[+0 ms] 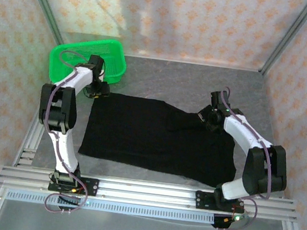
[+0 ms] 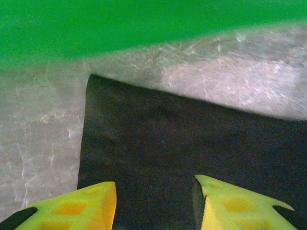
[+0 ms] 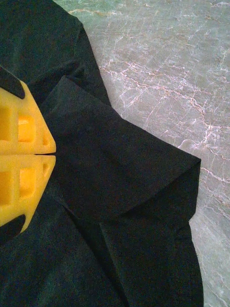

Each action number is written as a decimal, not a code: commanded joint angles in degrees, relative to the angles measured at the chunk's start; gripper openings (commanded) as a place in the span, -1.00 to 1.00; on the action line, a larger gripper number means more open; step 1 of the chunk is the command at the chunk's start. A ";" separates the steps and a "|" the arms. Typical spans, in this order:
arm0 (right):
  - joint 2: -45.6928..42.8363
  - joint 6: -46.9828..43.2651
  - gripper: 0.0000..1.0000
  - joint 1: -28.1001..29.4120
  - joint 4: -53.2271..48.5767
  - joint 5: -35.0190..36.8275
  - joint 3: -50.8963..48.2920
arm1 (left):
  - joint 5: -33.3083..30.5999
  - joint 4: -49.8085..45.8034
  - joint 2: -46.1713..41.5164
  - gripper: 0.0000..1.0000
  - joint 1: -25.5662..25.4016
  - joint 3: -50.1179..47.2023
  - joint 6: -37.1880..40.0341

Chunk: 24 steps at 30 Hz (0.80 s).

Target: Fold and stack the t-shirts

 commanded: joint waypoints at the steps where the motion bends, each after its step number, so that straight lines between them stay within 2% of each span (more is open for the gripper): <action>1: -1.32 -0.42 -1.00 0.23 -0.06 1.29 1.58 | -3.11 1.28 1.60 -0.05 0.51 3.38 0.93; 8: -2.56 -0.29 -1.00 0.22 -0.44 1.43 0.56 | -5.81 2.78 6.52 0.06 2.15 7.25 0.44; 16: -3.32 -0.25 -1.00 0.23 -1.20 1.68 0.08 | -4.68 2.94 11.56 0.13 2.59 10.52 0.19; 24: -2.50 -0.17 -1.00 0.18 -1.18 1.50 1.20 | -1.91 -0.25 15.05 0.02 2.42 13.97 -0.35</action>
